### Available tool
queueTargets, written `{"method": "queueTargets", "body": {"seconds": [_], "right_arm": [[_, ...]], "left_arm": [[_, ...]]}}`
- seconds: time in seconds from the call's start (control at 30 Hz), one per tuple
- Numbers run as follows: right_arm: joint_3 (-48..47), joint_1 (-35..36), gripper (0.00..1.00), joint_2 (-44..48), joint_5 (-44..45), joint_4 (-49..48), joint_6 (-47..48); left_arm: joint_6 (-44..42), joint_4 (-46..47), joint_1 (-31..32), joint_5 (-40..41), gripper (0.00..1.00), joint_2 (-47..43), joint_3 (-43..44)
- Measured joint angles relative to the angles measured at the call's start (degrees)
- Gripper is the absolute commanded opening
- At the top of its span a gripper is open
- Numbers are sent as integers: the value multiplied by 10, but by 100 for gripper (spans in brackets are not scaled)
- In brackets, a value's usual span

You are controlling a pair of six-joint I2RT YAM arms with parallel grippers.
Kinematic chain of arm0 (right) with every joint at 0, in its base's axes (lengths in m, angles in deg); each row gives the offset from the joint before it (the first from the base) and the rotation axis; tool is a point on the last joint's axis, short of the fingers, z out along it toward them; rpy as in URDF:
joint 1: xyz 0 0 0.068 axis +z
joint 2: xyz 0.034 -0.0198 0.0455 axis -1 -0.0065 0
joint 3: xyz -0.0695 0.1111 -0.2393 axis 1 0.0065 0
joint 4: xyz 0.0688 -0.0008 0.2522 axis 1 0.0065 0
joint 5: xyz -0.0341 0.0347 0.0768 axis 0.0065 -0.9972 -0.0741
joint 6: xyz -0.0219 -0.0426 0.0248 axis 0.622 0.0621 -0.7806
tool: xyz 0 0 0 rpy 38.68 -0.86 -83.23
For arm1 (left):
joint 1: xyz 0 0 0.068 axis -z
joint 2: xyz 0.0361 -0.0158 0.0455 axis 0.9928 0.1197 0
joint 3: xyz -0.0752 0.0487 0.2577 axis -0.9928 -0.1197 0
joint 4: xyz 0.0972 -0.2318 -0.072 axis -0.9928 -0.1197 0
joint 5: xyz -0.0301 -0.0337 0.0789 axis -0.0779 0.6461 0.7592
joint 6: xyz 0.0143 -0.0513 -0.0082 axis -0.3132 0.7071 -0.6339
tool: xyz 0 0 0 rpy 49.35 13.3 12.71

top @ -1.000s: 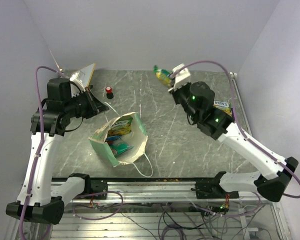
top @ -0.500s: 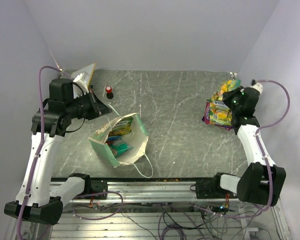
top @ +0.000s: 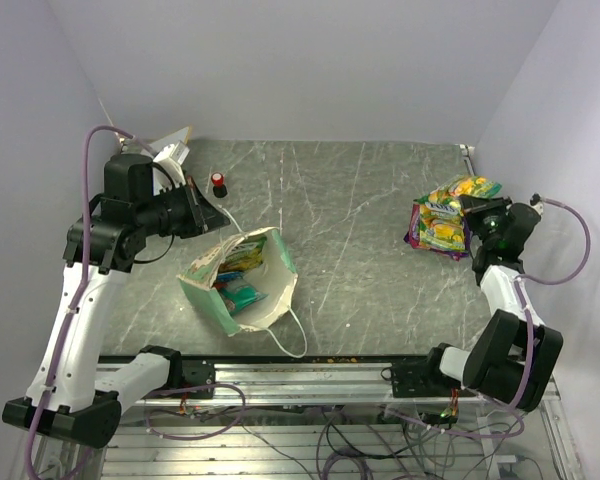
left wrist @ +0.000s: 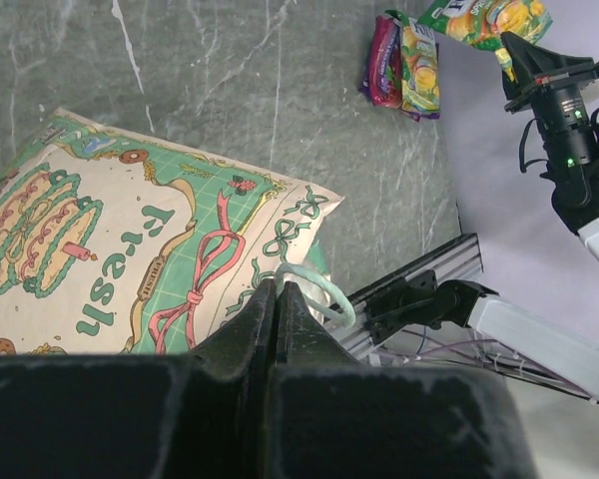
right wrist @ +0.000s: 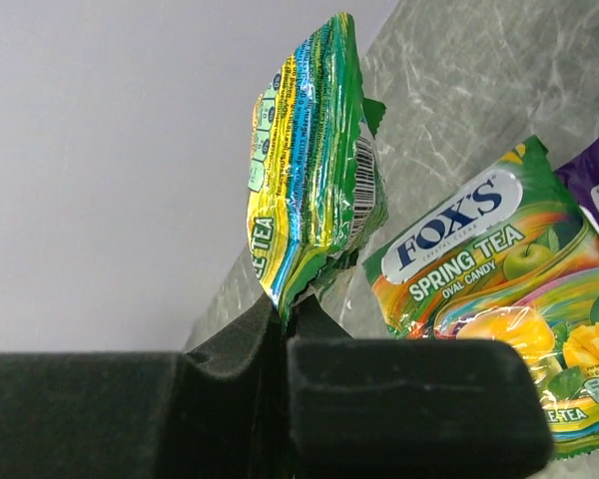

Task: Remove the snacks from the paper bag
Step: Place the snack at the center of the board.

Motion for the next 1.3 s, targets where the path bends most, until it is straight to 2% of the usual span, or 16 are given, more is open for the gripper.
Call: {"method": "queueTargets", "body": {"seconds": [0.53,0.97,1.17,1.3], "right_arm": [[65,-10,0,-43,-5,-10,-21],[68,-24,0,-107,-16,-18,5],[64,-28,7,-127,-35,-16,25],[57,-28,18,-130,-42,1,46]], "left_arm": [[-8,-1,2,15,7,14,9],[-11,-2,2,17,7,18,9],[-12,-3,2,17,7,22,9],[-12,-3,2,19,7,24,9]]}}
